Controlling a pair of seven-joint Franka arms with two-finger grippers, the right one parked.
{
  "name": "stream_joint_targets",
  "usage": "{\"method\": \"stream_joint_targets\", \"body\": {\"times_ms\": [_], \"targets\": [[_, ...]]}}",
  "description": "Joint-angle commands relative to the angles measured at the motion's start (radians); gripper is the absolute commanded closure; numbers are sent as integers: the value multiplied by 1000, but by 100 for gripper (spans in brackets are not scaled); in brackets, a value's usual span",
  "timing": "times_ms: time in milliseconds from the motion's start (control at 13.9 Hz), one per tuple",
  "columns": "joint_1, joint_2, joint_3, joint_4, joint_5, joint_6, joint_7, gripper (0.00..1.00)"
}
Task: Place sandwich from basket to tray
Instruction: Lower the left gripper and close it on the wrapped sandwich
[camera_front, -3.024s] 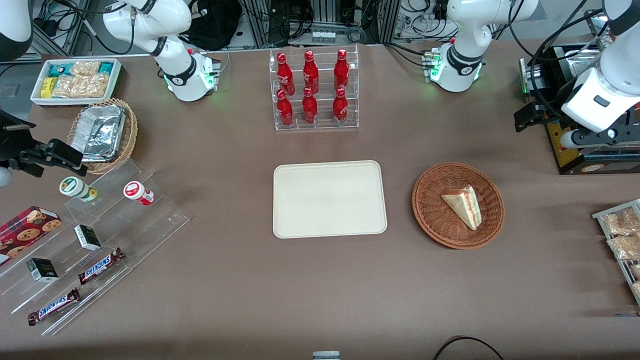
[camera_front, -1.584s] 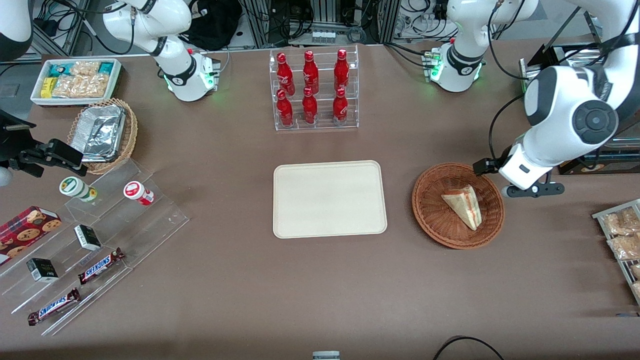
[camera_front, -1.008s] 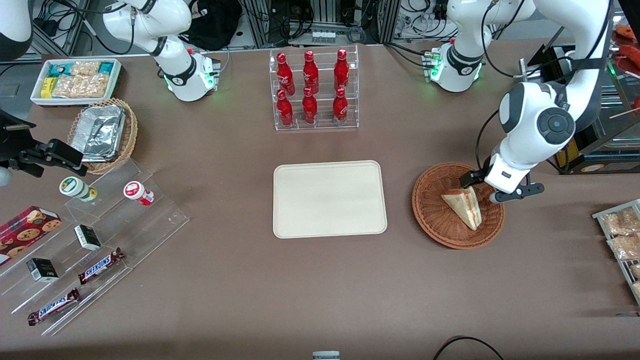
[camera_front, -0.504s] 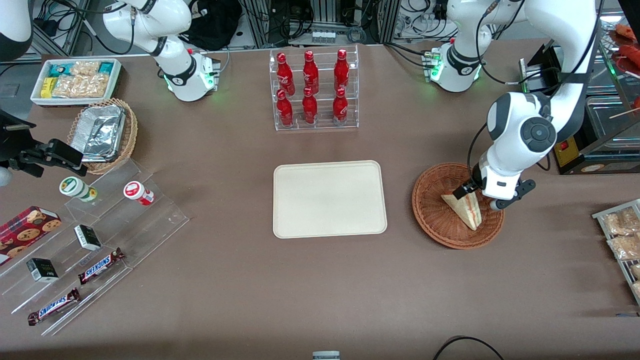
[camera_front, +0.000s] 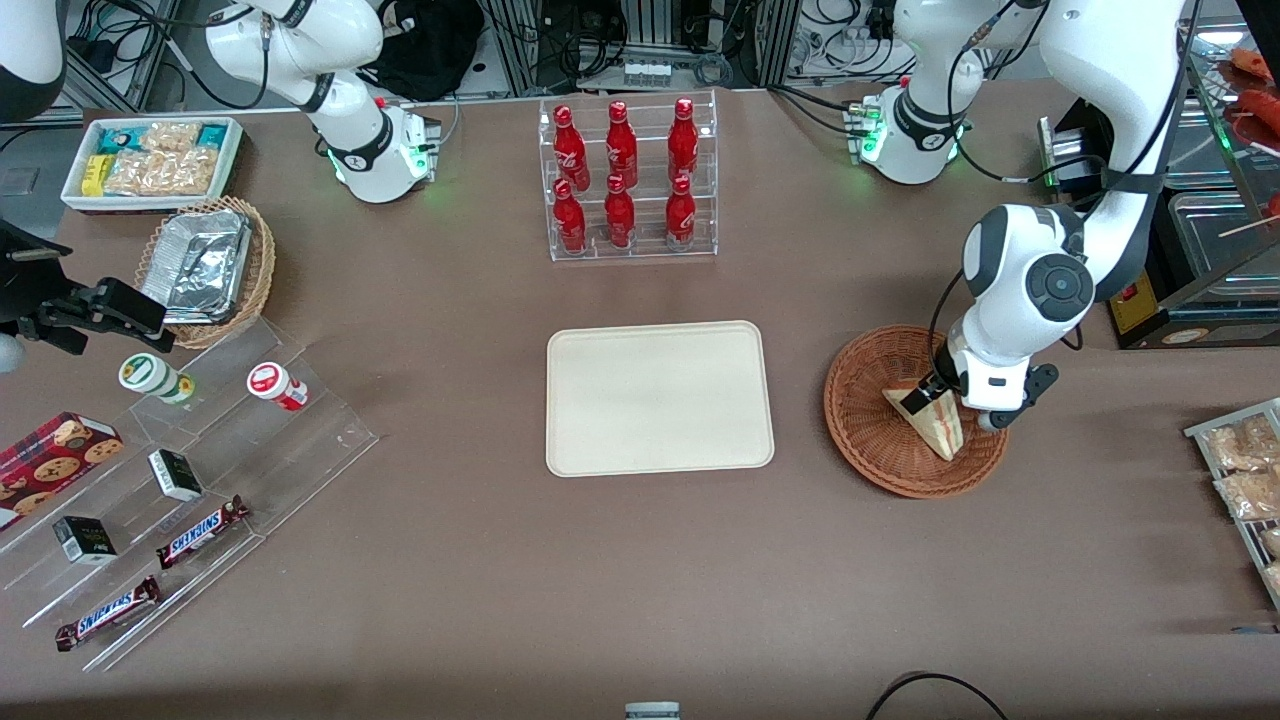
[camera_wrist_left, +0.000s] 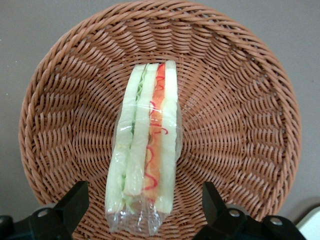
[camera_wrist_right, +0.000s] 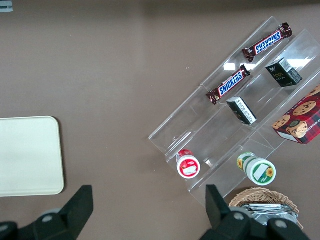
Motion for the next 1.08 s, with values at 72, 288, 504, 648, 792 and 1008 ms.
{"method": "stream_joint_targets", "body": {"times_ms": [72, 288, 504, 648, 792, 1008], "targets": [[-1, 28, 2, 2, 0, 37, -27, 24], [-1, 23, 2, 5, 0, 28, -18, 86], [-5, -2, 2, 23, 2, -18, -14, 91], [-12, -18, -1, 112, 2, -188, -13, 91], [-44, -15, -1, 216, 2, -366, -8, 91], [-107, -12, -1, 281, 2, -466, 47, 91]]}}
